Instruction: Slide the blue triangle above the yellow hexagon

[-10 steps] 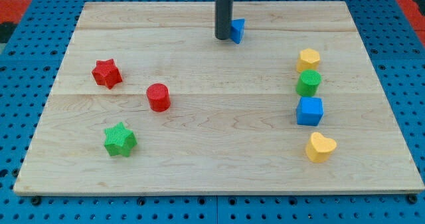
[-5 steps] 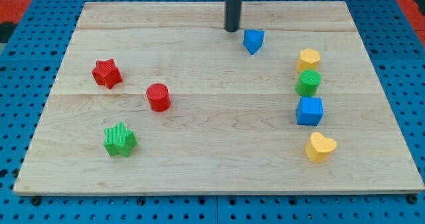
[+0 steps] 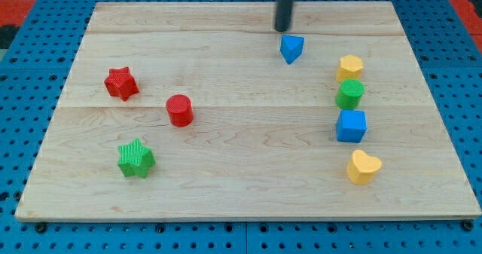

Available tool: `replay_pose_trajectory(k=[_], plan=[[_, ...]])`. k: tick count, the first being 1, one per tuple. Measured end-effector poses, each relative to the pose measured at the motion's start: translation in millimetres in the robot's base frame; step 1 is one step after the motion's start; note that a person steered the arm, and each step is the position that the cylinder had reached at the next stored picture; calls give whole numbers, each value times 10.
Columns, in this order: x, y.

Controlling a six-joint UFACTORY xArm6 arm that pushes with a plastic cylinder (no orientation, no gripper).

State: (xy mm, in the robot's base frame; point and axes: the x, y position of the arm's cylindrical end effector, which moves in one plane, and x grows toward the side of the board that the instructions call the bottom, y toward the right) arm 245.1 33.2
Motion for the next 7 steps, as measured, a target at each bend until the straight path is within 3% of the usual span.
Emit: replay_pose_trajectory(k=[1,3,4,6,7], plan=[[324,-311],[519,282],[578,65],[855,639],[797,793]])
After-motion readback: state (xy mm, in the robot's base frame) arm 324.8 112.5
